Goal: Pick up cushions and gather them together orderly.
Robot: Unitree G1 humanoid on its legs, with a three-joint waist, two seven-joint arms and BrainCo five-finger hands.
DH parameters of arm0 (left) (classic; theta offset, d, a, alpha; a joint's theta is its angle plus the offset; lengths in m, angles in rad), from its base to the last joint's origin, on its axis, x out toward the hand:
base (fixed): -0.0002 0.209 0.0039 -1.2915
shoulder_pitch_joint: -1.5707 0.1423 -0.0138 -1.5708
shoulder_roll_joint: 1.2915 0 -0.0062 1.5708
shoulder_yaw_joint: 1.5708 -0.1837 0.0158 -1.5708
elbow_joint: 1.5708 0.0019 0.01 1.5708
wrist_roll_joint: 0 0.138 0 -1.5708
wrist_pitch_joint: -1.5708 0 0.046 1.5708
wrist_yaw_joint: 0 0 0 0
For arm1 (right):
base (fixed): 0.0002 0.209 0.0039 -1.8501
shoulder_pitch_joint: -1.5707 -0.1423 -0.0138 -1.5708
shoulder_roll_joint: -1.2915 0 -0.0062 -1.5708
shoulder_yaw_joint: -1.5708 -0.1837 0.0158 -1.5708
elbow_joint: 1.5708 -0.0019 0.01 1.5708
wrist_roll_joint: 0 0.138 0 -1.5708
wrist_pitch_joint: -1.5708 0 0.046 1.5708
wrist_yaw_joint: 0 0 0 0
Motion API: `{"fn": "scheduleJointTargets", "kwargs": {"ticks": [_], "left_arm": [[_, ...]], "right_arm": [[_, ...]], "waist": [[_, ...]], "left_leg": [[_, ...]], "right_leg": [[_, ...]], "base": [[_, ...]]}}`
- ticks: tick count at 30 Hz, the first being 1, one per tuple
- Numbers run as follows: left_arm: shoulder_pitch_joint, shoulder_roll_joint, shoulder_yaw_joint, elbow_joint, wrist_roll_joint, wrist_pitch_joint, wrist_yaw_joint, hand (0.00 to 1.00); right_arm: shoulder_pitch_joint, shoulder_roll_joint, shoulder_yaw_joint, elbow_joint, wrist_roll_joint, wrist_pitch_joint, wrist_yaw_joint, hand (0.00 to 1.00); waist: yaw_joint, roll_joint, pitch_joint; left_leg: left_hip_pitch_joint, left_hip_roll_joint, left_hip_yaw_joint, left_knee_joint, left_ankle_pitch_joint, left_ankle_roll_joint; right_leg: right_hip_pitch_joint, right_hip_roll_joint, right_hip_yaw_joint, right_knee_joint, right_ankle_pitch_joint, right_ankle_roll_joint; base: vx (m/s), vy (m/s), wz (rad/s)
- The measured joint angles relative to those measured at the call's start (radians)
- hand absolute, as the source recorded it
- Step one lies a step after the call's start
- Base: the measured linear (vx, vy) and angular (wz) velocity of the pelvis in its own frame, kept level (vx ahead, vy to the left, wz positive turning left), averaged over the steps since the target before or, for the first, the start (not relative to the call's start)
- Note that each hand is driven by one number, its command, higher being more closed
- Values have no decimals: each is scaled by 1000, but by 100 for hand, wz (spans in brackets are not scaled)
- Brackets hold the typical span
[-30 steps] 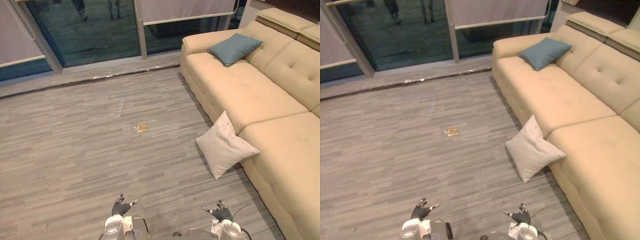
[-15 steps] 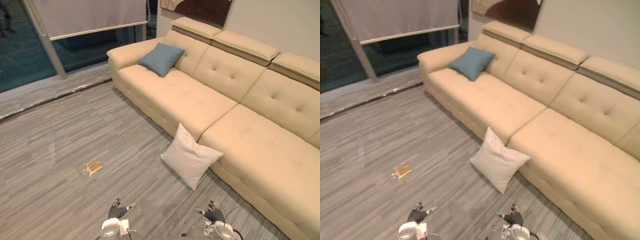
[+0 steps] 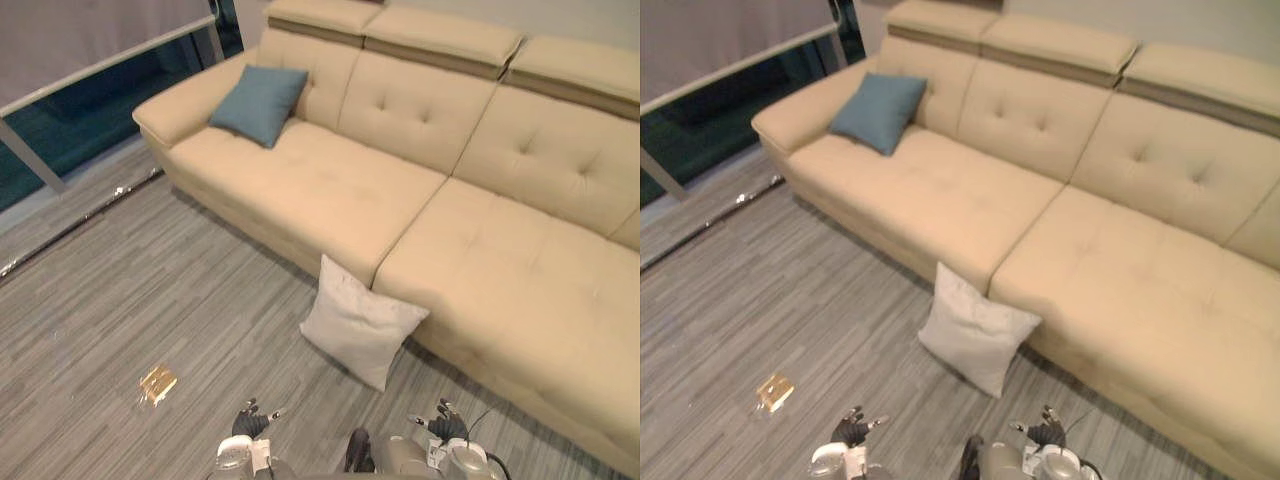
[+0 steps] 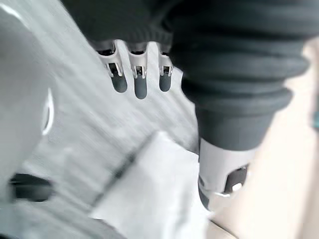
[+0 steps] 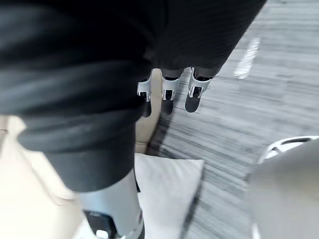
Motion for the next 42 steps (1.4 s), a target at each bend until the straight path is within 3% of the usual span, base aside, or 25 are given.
{"fn": "scheduleJointTargets", "kwargs": {"ticks": [2, 5, 6, 7, 8, 9, 10, 12, 16, 19, 23, 27, 29, 32, 34, 35, 37, 40, 42], "left_arm": [[2, -6, 0, -17, 0, -2, 1, 0], [-4, -11, 7, -25, -1, -5, 5, 0], [-5, -10, 7, -24, -1, -5, 6, 0], [-4, -11, 6, -20, -1, -5, 6, 0], [-4, -11, 6, -20, -1, -5, 6, 0], [-4, 8, 7, -16, 0, -3, 6, 0], [-6, 18, 7, -16, 0, -3, 5, 0], [-9, 29, 6, -11, 0, -3, 5, 0], [-10, 36, 2, 23, 0, -4, 7, 0], [-9, 39, 2, 32, -5, -3, 19, 0], [-10, 46, -2, 60, -31, -3, 46, 0], [-11, 41, -30, 59, -35, -4, 50, 0], [-5, 42, -30, 57, -43, -4, 54, 0], [-1, 44, -28, 51, -59, -3, 73, 0], [-17, 49, -22, 30, -72, -3, 76, 0], [-35, 49, -23, 15, -82, -3, 79, 0], [-93, 66, -28, -14, -108, -3, 101, 0], [-146, 114, -44, -69, -134, -2, 119, 0], [-178, 147, -43, -102, -144, -2, 139, 0]], "right_arm": [[-1, 1, 0, -5, 0, 1, -4, 0], [1, 0, 12, -3, 0, 9, -12, 0], [1, -3, 29, -4, 1, 8, -15, 0], [4, -7, 37, -4, 0, 8, -16, 0], [4, -7, 37, -4, 0, 8, -16, 0], [12, 10, 51, -6, 0, 9, -18, 0], [18, 28, 58, -7, -1, 8, -18, 0], [23, 42, 59, -6, -1, 8, -17, 0], [17, 52, 56, -7, -1, 5, -19, 0], [6, 67, 43, -2, 1, 5, -25, 0], [-6, 68, 19, 9, 23, -6, -51, 0], [6, 31, -26, 50, 45, -14, -72, 0], [15, 26, -51, 60, 46, -14, -78, 0], [16, 25, -55, 54, 62, -15, -93, 0], [7, 24, -52, 32, 82, -19, -97, 0], [-10, 22, -50, 16, 87, -21, -99, 0], [-57, 19, -34, -32, 98, -26, -112, 0], [-109, -1, -6, -106, 118, -28, -118, 0], [-158, -18, -7, -138, 126, -30, -130, 0]], "waist": [[9, 0, 0], [32, -7, 2], [34, -8, 1], [36, -4, -3], [36, -4, -3], [38, -37, -27], [39, -64, -39], [42, -85, -49], [48, -75, -56], [49, -68, -61], [44, -63, -68], [35, -42, -68], [39, -44, -64], [41, -48, -51], [40, -50, -18], [40, -41, 2], [40, -58, 82], [43, -81, 140], [43, -79, 167]], "left_leg": [[-56, -56, -47, -178, -7, 5], [-102, -164, -244, -409, 21, -1], [-99, -185, -281, -463, 46, -4], [-88, -190, -305, -505, 136, 6], [-88, -190, -305, -505, 136, 6], [-70, -206, -262, -489, 159, 45], [-69, -216, -231, -487, 141, 57], [-57, -226, -179, -486, 123, 81], [42, -232, -80, -562, 110, 103], [67, -217, -16, -607, 111, 103], [102, -204, 69, -673, 138, 85], [104, -224, 21, -743, 194, 79], [113, -233, 9, -763, 209, 78], [100, -228, 10, -728, 200, 80], [17, -202, -1, -588, 143, 86], [-59, -178, -14, -476, 102, 91], [-221, -142, -49, -266, 34, 103], [-388, -123, -77, -94, -19, 102], [-471, -114, -87, -35, -27, 109]], "right_leg": [[23, 0, 63, -21, -6, 10], [44, -13, 167, -4, -30, 33], [48, -15, 198, 9, -45, 49], [57, -12, 245, 32, -71, 75], [57, -12, 245, 32, -71, 75], [53, -43, 307, 55, -89, 100], [51, -62, 324, 52, -92, 107], [40, -87, 353, 51, -78, 134], [38, -112, 388, 60, -25, 162], [2, -115, 357, 73, -9, 173], [-52, -147, 112, 81, 1, 180], [-17, -139, 80, -9, 12, 157], [-13, -138, 72, -17, 13, 156], [-21, -143, 73, 7, 8, 148], [-71, -146, 71, 77, -13, 131], [-121, -146, 67, 146, -40, 128], [-253, -162, 48, 340, -122, 112], [-425, -191, 48, 536, -197, 102], [-507, -196, 49, 604, -216, 99]], "base": [[300, 52, -87], [287, 142, -102], [376, 275, -133], [324, 259, -84], [436, 354, -104], [363, 312, -79], [428, 353, -94], [289, 248, -61], [125, 187, -66], [10, 80, -78], [-32, -43, -73], [-17, -88, 18], [-60, -18, 20], [-78, -5, 2], [-166, 1, 7], [-235, 20, 16], [-298, 31, 29], [-322, 24, 17], [-279, 2, 5]]}}
